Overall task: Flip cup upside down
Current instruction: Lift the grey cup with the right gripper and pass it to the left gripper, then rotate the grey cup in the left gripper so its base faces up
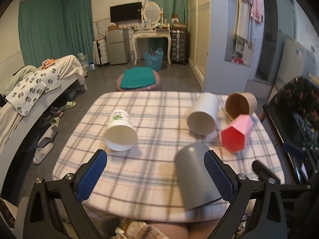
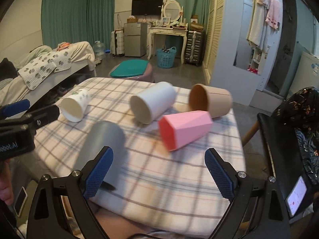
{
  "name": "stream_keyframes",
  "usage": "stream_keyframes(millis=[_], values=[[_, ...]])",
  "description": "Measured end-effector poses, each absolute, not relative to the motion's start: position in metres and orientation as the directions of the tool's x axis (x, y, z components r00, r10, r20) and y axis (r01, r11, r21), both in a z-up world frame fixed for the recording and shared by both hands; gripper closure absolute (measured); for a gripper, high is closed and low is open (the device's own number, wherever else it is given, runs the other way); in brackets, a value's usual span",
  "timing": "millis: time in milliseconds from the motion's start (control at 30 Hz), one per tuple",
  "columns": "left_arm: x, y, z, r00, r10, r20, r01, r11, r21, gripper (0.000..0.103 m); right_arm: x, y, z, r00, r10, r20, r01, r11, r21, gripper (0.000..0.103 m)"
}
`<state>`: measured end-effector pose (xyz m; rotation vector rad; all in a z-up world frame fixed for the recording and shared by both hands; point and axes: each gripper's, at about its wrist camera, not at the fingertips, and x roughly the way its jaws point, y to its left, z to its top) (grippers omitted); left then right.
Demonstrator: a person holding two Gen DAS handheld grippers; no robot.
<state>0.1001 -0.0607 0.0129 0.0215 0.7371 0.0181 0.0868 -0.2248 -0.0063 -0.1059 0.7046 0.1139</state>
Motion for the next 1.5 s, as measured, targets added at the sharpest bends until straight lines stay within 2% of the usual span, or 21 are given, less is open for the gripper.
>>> stream_keyframes(millis=[300,467,667,733,800,1200,1500], values=[[0.132,-0.097,-0.010,0.628,-0.014,-0.778,0.040,0.999,0.015,0.002,0.093,-0.278,-0.024,0.753,0.063,-0.655,-0.042,0.998,0.048,0.009],[0.157,-0.102,-0.037,0.493,-0.063,-0.868,0.055,0.998,-0.041,0.004,0.102,-0.286,-0.038,0.732,0.080,-0.677,-0.038,0.996,0.076,0.009],[0.169,-0.106,-0.053,0.417,-0.074,-0.906,0.083,0.996,-0.043,0.006,0.112,-0.286,-0.051,0.713,0.094,-0.694,-0.039,0.995,0.095,0.009],[0.172,-0.105,-0.055,0.397,-0.084,-0.914,0.087,0.995,-0.054,0.018,0.113,-0.287,-0.054,0.711,0.099,-0.696,-0.040,0.994,0.100,0.009],[0.177,-0.106,-0.059,0.352,-0.121,-0.928,0.093,0.991,-0.094,0.023,0.115,-0.286,-0.056,0.708,0.101,-0.699,-0.041,0.994,0.102,0.009],[0.182,-0.099,-0.052,0.273,-0.195,-0.942,0.130,0.978,-0.164,0.026,0.110,-0.281,-0.052,0.714,0.117,-0.690,-0.051,0.992,0.115,0.009],[0.156,-0.089,-0.001,0.518,-0.137,-0.844,0.156,0.986,-0.065,0.028,0.101,-0.275,-0.043,0.733,0.117,-0.670,-0.059,0.992,0.109,0.009]])
